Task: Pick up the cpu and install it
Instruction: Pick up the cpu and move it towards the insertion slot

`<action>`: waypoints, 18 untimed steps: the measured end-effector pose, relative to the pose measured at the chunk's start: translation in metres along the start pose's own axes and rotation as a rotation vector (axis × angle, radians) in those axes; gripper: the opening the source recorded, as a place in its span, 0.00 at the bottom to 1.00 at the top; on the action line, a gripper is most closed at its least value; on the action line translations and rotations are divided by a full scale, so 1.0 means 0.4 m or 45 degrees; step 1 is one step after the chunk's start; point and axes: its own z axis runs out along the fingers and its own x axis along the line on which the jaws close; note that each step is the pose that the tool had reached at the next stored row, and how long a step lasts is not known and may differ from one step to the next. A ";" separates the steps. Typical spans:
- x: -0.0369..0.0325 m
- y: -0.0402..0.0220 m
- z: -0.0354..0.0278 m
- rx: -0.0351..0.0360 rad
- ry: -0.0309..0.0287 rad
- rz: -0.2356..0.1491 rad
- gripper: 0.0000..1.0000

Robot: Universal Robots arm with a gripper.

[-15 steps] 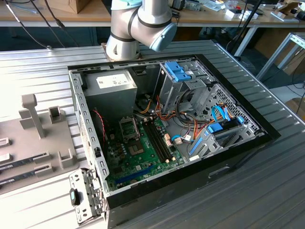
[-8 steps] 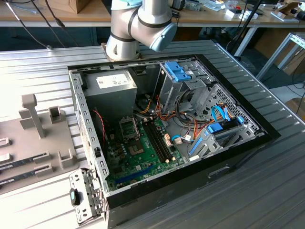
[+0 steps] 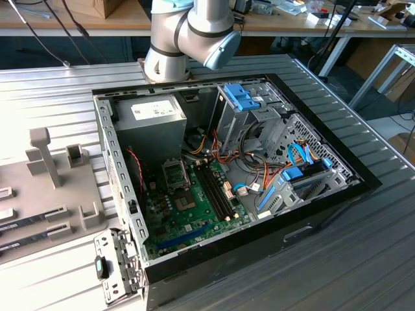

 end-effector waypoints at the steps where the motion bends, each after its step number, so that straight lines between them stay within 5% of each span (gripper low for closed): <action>1: 0.000 0.000 -0.002 0.0000 0.0000 0.000 0.47; 11: -0.001 0.002 -0.035 -0.0001 -0.0001 0.000 0.47; 18: -0.001 0.002 -0.035 -0.0004 -0.0001 0.000 0.47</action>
